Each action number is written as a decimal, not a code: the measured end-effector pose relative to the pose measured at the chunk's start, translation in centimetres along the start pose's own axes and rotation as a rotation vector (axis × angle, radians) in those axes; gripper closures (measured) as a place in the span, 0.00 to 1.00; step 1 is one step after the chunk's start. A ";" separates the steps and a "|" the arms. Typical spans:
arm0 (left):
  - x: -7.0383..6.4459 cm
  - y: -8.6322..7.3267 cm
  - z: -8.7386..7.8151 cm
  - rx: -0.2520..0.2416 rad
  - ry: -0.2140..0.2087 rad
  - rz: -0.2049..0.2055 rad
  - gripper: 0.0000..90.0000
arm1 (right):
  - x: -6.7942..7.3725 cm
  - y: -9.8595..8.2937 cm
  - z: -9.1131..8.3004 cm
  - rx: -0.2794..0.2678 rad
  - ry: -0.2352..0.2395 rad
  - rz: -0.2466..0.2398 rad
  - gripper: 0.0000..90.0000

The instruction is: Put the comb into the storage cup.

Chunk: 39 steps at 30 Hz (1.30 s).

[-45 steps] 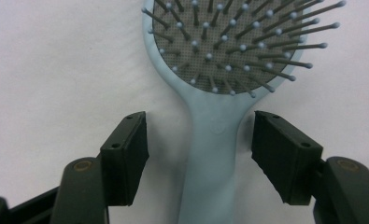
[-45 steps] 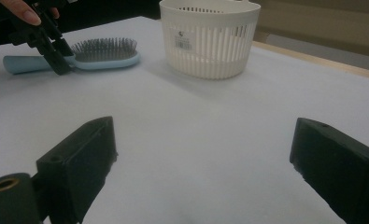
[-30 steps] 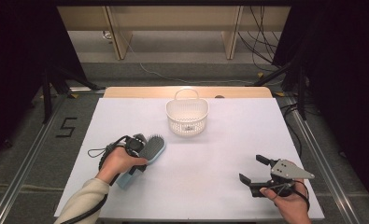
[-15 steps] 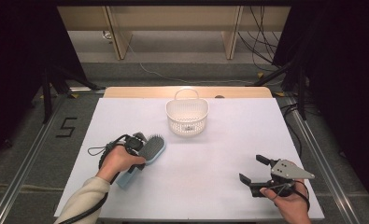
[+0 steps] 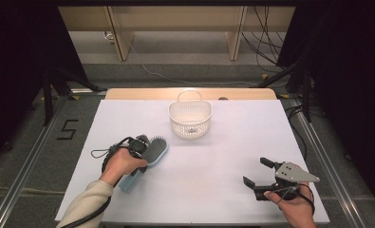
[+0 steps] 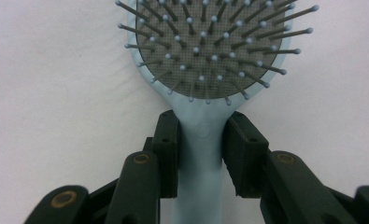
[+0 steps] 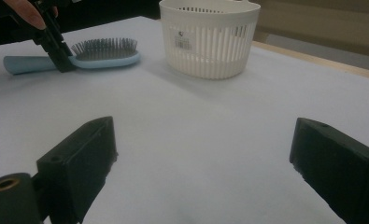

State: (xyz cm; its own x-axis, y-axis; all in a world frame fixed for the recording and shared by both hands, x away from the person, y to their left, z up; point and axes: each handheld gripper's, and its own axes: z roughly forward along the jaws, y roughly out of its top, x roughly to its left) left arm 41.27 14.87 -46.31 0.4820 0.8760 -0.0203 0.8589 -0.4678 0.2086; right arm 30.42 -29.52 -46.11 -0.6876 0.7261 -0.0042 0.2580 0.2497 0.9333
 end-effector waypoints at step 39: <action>0.0 -0.3 0.0 -0.024 -0.012 0.003 0.77 | 0.0 0.0 -0.1 -0.003 0.002 0.000 0.09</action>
State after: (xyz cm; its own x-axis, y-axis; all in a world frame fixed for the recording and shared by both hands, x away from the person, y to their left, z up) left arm 41.02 15.06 -46.36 0.4870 0.8728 -0.0315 0.8531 -0.4676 0.2316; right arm 30.41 -29.58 -46.08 -0.6889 0.7248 -0.0038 0.2561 0.2483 0.9342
